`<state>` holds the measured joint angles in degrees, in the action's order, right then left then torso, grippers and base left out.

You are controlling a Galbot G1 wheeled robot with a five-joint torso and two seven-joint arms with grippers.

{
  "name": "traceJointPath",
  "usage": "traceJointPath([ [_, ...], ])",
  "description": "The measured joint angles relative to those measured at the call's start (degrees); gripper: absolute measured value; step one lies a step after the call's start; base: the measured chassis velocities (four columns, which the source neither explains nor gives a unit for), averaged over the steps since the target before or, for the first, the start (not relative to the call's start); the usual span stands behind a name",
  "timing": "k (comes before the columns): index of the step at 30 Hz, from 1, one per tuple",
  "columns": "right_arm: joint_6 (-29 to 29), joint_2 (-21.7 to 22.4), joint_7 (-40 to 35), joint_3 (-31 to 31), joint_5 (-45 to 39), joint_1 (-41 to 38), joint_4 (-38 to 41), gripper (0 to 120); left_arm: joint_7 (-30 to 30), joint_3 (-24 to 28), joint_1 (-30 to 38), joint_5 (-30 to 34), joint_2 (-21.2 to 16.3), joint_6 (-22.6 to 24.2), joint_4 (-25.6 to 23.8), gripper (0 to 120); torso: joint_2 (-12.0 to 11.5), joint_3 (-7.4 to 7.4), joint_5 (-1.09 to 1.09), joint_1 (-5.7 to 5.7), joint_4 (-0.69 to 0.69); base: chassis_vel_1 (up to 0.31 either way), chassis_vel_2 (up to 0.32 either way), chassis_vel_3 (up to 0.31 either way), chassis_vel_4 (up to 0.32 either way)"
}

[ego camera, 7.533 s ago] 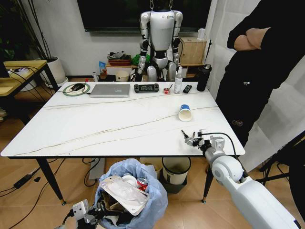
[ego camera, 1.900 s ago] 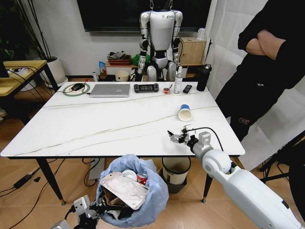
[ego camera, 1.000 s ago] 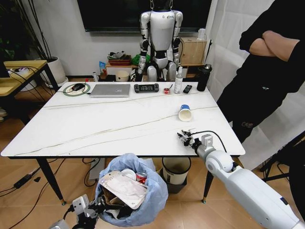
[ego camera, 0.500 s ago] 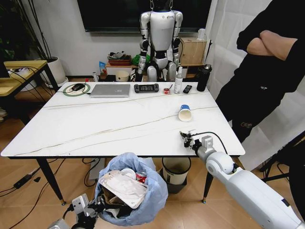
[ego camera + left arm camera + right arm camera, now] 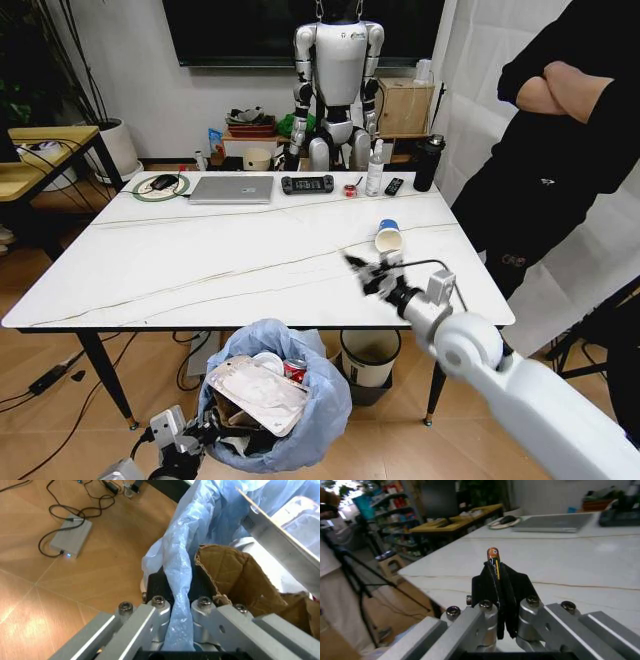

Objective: Pick up the trash bin and place the trash from the table into it.

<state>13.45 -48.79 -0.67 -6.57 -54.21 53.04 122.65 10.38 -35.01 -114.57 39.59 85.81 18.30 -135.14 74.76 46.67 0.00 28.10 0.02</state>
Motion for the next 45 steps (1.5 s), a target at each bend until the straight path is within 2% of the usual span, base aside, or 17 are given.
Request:
traceJointPath([
  [3, -0.26, 1.02, 1.98, -4.52, 2.15, 1.89, 2.50, 0, 0.01, 0.00, -0.18, -0.01, 0.14, 0.05, -0.15, 0, 0.00, 0.00, 0.00, 0.00, -0.01, 0.000, 0.000, 0.000, 0.000],
  [4, -0.70, 1.93, 3.22, -6.66, 5.41, 2.83, 2.37, 0, 0.01, 0.03, -0.21, -0.07, 0.23, 0.07, -0.16, 0, 0.00, 0.00, 0.01, 0.00, -0.01, 0.000, 0.000, 0.000, 0.000],
  [9, -1.25, 2.86, 4.41, -8.50, 10.75, 4.96, 0.50, 0, 0.01, 0.23, -0.22, -0.23, 0.38, 0.08, -0.17, 0, 0.00, 0.00, 0.00, 0.00, 0.00, 0.000, 0.000, 0.000, 0.000],
  [12, -1.42, 2.90, 4.29, -8.49, 11.59, 5.66, -0.04, 6, 0.01, 0.34, -0.18, -0.33, 0.43, 0.11, -0.15, 0, 0.00, 0.00, 0.00, 0.00, 0.00, 0.000, 0.000, 0.000, 0.000],
  [14, -1.44, 2.91, 4.01, -8.32, 11.69, 5.70, -0.08, 13, 0.01, 0.40, -0.09, -0.36, 0.44, 0.12, -0.05, 0, 0.00, 0.00, 0.00, 0.00, 0.00, 0.000, 0.000, 0.000, 0.000],
  [18, -1.58, 3.16, 2.99, -7.59, 11.42, 5.68, 0.05, 34, 0.00, 0.64, 0.19, -0.40, 0.53, 0.17, 0.23, 0, 0.00, 0.00, 0.00, 0.00, -0.01, 0.000, 0.000, 0.000, 0.000],
  [20, -1.72, 3.19, 2.96, -7.50, 11.42, 5.69, 0.10, 37, 0.00, 0.67, 0.21, -0.40, 0.54, 0.16, 0.25, 0, 0.00, 0.00, 0.00, 0.00, -0.01, 0.000, 0.000, 0.000, 0.000],
  [22, -2.05, 2.98, 2.74, -6.97, 11.27, 5.57, 0.41, 46, 0.00, 0.66, 0.21, -0.43, 0.55, 0.16, 0.30, 0, 0.00, 0.00, 0.00, 0.00, 0.00, 0.000, 0.000, 0.000, 0.000],
  [26, -2.31, 0.14, 0.21, -4.38, 7.68, 2.10, 0.76, 63, -0.02, 0.65, 0.17, -0.52, 0.58, 0.16, 0.34, 0, 0.00, 0.00, 0.00, 0.00, -0.01, 0.000, 0.000, 0.000, 0.000],
  [28, -2.29, -0.51, -0.63, -3.71, 7.08, 1.05, 0.41, 66, -0.06, 0.65, 0.15, -0.58, 0.60, 0.15, 0.36, 0, 0.00, 0.00, 0.00, 0.00, -0.02, 0.000, 0.000, 0.000, 0.000],
  [34, 0.87, -4.12, -6.70, 2.46, 5.93, -4.74, -5.41, 91, -0.32, 0.59, 0.11, -0.71, 0.66, -0.01, 0.35, 0, 0.00, 0.01, 0.00, 0.01, -0.01, 0.000, 0.000, 0.000, 0.000],
  [36, 1.46, -4.57, -7.41, 3.10, 6.04, -5.42, -6.79, 95, -0.33, 0.60, 0.12, -0.75, 0.68, -0.02, 0.35, 0, 0.00, 0.01, 0.01, 0.01, 0.01, 0.000, 0.000, 0.000, 0.000],
  [40, 7.15, -6.63, -11.17, 6.22, 7.87, -9.12, -16.32, 100, -0.36, 0.60, 0.19, -0.96, 0.86, -0.05, 0.30, 0, 0.00, 0.02, 0.00, 0.01, -0.01, 0.000, 0.000, 0.000, 0.000],
  [45, 8.13, -7.37, -10.77, 8.02, 11.64, -11.94, -25.72, 100, -0.62, 0.47, 0.18, -1.11, 1.02, -0.33, 0.25, 0, -0.01, 0.02, -0.01, 0.02, -0.01, 0.000, 0.000, 0.000, 0.000],
])
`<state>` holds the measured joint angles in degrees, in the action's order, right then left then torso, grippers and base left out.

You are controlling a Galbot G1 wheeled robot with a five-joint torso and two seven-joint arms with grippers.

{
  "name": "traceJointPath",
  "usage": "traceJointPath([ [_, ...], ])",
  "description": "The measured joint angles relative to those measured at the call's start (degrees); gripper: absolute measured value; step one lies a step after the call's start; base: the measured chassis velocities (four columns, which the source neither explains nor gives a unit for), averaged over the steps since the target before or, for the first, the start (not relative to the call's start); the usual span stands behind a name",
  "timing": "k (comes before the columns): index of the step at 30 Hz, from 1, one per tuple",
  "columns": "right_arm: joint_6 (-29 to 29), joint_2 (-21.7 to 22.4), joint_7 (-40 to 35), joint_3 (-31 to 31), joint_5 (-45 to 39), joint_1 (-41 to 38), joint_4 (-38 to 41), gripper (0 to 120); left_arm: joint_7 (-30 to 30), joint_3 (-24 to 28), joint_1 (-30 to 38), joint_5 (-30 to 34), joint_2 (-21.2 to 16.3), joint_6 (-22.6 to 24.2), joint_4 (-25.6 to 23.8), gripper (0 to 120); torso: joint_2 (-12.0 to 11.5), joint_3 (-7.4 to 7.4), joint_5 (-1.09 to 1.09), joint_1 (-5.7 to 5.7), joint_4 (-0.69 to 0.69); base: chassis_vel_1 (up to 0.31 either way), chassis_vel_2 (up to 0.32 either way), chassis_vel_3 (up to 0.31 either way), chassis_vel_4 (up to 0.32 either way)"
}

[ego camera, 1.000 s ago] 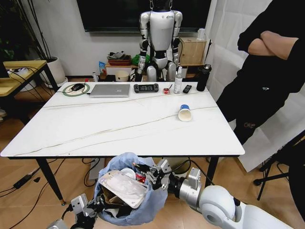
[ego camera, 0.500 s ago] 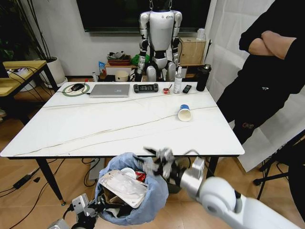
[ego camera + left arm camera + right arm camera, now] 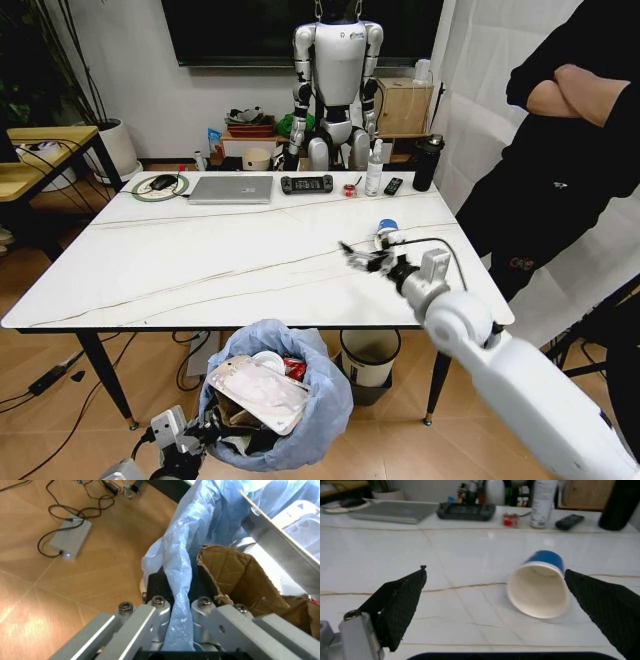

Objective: Pick up the trash bin and place the trash from the table into it.

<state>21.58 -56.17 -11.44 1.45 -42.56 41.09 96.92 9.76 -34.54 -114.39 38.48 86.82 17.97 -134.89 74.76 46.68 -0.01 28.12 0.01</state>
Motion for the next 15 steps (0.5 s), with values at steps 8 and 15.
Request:
traceJointPath([
  [8, -2.87, -0.61, 3.66, 0.54, 2.23, -3.44, -11.93, 100, -0.13, -0.09, -0.01, -0.14, 0.18, -0.11, -0.14, 0, 0.00, -0.01, 0.01, 0.00, 0.02, 0.000, 0.000, 0.000, 0.000],
  [15, -4.77, -3.11, 6.04, -1.31, 2.53, -6.30, -17.94, 100, -0.13, -0.25, -0.09, -0.14, 0.19, -0.11, -0.29, 0, 0.00, -0.01, 0.01, -0.01, 0.01, 0.000, 0.000, 0.000, 0.000],
])
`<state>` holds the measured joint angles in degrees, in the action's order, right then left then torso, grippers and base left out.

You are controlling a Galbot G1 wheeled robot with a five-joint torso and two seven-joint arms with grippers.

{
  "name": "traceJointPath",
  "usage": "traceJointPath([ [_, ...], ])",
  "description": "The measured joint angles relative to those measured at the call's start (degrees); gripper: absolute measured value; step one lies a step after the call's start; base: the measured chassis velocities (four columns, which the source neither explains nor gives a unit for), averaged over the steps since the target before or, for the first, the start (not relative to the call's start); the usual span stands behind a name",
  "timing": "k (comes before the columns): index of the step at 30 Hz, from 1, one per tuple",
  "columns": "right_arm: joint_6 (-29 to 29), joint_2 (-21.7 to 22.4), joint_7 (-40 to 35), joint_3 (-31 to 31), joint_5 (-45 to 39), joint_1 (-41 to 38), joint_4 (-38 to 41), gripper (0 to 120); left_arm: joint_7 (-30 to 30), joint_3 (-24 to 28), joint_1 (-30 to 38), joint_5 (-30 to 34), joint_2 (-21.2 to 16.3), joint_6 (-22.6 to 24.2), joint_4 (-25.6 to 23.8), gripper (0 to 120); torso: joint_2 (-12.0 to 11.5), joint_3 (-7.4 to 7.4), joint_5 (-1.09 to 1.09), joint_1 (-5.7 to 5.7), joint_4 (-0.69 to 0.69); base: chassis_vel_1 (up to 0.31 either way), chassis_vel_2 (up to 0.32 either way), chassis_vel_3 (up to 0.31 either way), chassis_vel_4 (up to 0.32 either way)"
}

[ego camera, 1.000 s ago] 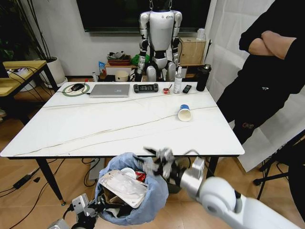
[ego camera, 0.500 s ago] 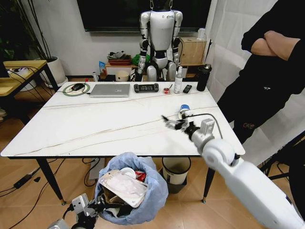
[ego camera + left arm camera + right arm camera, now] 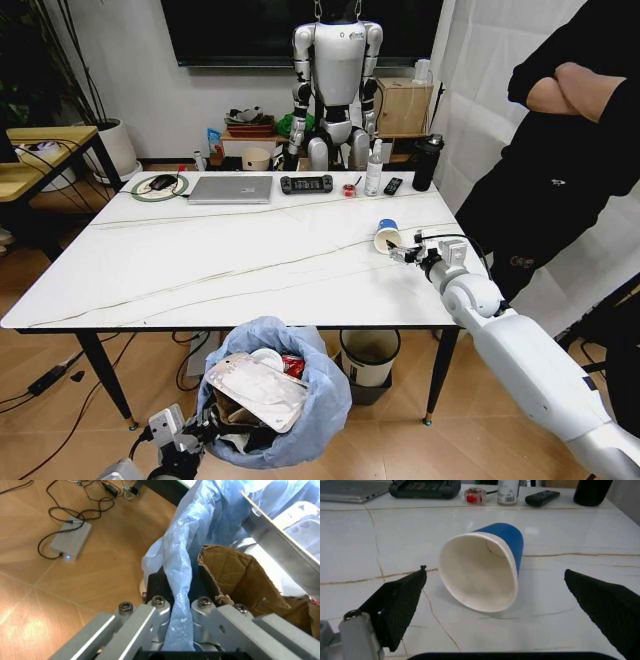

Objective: Pick up the trash bin and place the trash from the table into it.

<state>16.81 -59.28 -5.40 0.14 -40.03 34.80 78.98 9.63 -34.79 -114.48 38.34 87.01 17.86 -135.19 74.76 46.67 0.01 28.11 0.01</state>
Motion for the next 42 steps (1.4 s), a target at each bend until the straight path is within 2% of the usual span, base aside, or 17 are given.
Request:
traceJointPath([
  [7, -1.58, -3.47, 1.22, -1.17, 0.84, -3.70, -6.64, 99, 0.00, -0.11, -0.41, 0.00, 0.06, -0.05, -0.51, 0, 0.00, 0.00, -0.01, 0.00, -0.02, 0.000, 0.000, 0.000, 0.000],
  [10, -2.11, -3.95, 1.22, -1.22, 1.15, -4.69, -8.86, 89, -0.01, -0.15, -0.50, 0.00, 0.05, -0.14, -0.59, 0, 0.00, 0.00, 0.00, 0.00, -0.01, 0.000, 0.000, 0.000, 0.000],
  [11, -2.11, -3.95, 1.22, -1.22, 1.15, -4.69, -8.86, 89, -0.01, -0.15, -0.50, 0.00, 0.05, -0.14, -0.59, 0, 0.00, 0.00, 0.00, 0.00, -0.01, 0.000, 0.000, 0.000, 0.000],
  [16, -2.41, -3.30, 1.37, -1.23, 1.28, -4.98, -10.14, 66, -0.03, 0.00, -0.45, -0.08, 0.05, -0.16, -0.57, 0, 0.00, 0.00, -0.01, 0.00, 0.00, 0.000, 0.000, 0.000, 0.000],
  [19, -2.48, -2.97, 1.44, -1.21, 1.31, -4.97, -10.24, 59, -0.03, 0.03, -0.42, -0.11, 0.04, -0.16, -0.54, 0, 0.00, -0.01, 0.00, 0.00, 0.00, 0.000, 0.000, 0.000, 0.000],
  [24, -2.55, -2.81, 1.47, -1.20, 1.41, -4.95, -10.48, 36, -0.03, -0.03, -0.47, -0.12, -0.02, -0.16, -0.59, 0, 0.00, -0.01, -0.01, 0.00, 0.00, 0.000, 0.000, 0.000, 0.000],
  [26, -2.55, -2.83, 1.47, -1.20, 1.41, -4.96, -10.48, 33, -0.03, -0.03, -0.48, -0.12, -0.02, -0.16, -0.62, 0, 0.00, -0.01, -0.01, 0.00, 0.00, 0.000, 0.000, 0.000, 0.000],
  [31, -2.50, -2.82, 1.42, -1.21, 1.42, -4.99, -10.51, 12, -0.03, -0.08, -0.52, -0.12, -0.10, -0.16, -0.66, 0, 0.00, 0.00, -0.01, 0.00, -0.01, 0.000, 0.000, 0.000, 0.000],
  [35, -2.48, -2.40, 1.41, -1.19, 1.28, -4.78, -10.23, 0, -0.03, -0.09, -0.46, -0.09, -0.19, -0.16, -0.66, 0, 0.00, 0.00, -0.01, 0.00, 0.00, 0.000, 0.000, 0.000, 0.000],
  [42, -1.90, -0.44, 1.07, -0.35, -2.09, -3.46, -5.17, 0, -0.05, 0.00, -0.29, -0.09, -0.30, -0.14, -0.54, 0, 0.00, 0.00, -0.01, 0.00, 0.00, 0.000, 0.000, 0.000, 0.000],
])
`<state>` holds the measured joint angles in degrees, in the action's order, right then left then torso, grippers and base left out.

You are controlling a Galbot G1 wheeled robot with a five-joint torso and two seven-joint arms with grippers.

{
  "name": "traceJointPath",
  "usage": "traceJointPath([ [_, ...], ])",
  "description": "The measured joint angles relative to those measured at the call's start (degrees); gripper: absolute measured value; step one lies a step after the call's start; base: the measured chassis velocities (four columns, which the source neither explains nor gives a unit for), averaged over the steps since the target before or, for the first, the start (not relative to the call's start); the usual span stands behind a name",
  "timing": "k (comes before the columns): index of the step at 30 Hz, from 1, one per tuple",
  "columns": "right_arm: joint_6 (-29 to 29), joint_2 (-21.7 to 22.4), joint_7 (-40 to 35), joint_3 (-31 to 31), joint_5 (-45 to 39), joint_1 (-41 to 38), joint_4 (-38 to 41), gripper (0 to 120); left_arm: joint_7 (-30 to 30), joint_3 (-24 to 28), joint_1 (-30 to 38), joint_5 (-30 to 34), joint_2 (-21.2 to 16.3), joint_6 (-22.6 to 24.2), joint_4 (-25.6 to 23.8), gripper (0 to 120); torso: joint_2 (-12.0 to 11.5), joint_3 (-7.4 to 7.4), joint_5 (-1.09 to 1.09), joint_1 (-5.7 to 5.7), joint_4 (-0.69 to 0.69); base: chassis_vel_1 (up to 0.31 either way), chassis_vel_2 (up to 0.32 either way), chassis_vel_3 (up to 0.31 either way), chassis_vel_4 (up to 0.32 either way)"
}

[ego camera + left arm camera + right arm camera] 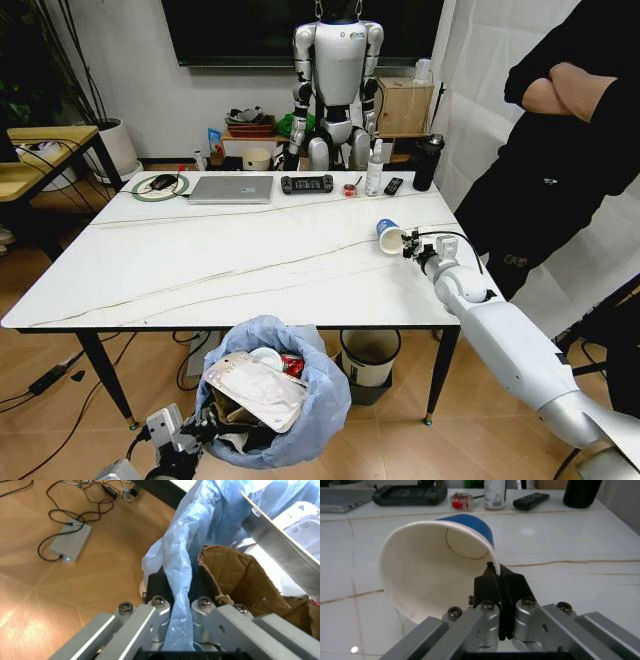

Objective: Pick up the trash bin and place the trash from the table into it.

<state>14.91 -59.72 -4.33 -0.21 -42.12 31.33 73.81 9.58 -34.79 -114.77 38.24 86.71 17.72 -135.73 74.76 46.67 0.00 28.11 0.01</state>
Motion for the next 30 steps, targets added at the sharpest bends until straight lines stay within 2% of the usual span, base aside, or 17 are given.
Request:
traceJointPath([
  [5, 0.79, 4.14, -0.77, 1.10, -8.28, 3.93, 14.39, 0, -0.04, 0.22, 0.07, 0.00, -0.03, 0.03, 0.25, 0, 0.01, 0.00, 0.03, 0.00, 0.00, 0.000, 0.000, 0.000, 0.000],
  [6, 0.79, 4.14, -0.77, 1.10, -8.28, 3.93, 14.39, 0, -0.04, 0.22, 0.07, 0.00, -0.03, 0.03, 0.25, 0, 0.01, 0.00, 0.03, 0.00, 0.00, 0.000, 0.000, 0.000, 0.000],
  [11, 0.67, 8.03, -0.89, 1.00, -15.23, 11.00, 34.41, 0, -0.14, 0.21, 0.12, -0.04, 0.00, 0.03, 0.34, 0, 0.01, -0.01, 0.05, -0.02, -0.01, 0.000, 0.000, 0.000, 0.000],
  [12, 0.51, 8.82, -0.91, 0.39, -16.29, 13.67, 39.25, 0, -0.15, 0.15, 0.10, -0.05, 0.00, 0.04, 0.33, 0, 0.01, -0.01, -0.02, -0.01, -0.02, 0.000, 0.000, 0.000, 0.000],
  [13, 0.41, 9.26, -0.86, -0.20, -16.83, 15.36, 42.46, 0, -0.14, 0.14, 0.10, -0.06, -0.01, 0.05, 0.31, 0, 0.01, -0.01, -0.02, -0.01, 0.00, 0.000, 0.000, 0.000, 0.000],
  [14, 0.41, 9.26, -0.86, -0.20, -16.83, 15.36, 42.46, 0, -0.14, 0.14, 0.10, -0.06, -0.01, 0.05, 0.31, 0, 0.01, -0.01, -0.02, -0.01, 0.00, 0.000, 0.000, 0.000, 0.000],
  [17, -0.36, 10.82, 0.08, -3.13, -17.35, 21.36, 52.01, 0, -0.16, 0.11, 0.02, -0.12, 0.08, 0.08, 0.26, 0, 0.01, -0.01, 0.02, -0.01, 0.00, 0.000, 0.000, 0.000, 0.000],
  [20, -0.80, 12.10, 1.60, -7.38, -15.64, 25.97, 56.92, 0, -0.17, 0.14, -0.16, -0.35, 0.16, 0.09, 0.18, 0, 0.01, -0.01, 0.01, -0.02, 0.00, 0.000, 0.000, 0.000, 0.000],
  [23, -1.07, 12.92, 2.62, -10.06, -12.96, 28.10, 58.13, 0, -0.17, 0.14, -0.29, -0.64, 0.27, 0.11, 0.09, 0, 0.02, -0.01, 0.01, -0.02, 0.00, 0.000, 0.000, 0.000, 0.000],
  [30, -1.84, 13.38, 3.67, -12.72, -7.38, 29.46, 56.47, 0, -0.19, 0.53, -0.76, -1.36, 0.74, 0.12, -0.44, 0, 0.01, 0.00, 0.00, -0.01, 0.00, 0.000, 0.000, 0.000, 0.000],
])
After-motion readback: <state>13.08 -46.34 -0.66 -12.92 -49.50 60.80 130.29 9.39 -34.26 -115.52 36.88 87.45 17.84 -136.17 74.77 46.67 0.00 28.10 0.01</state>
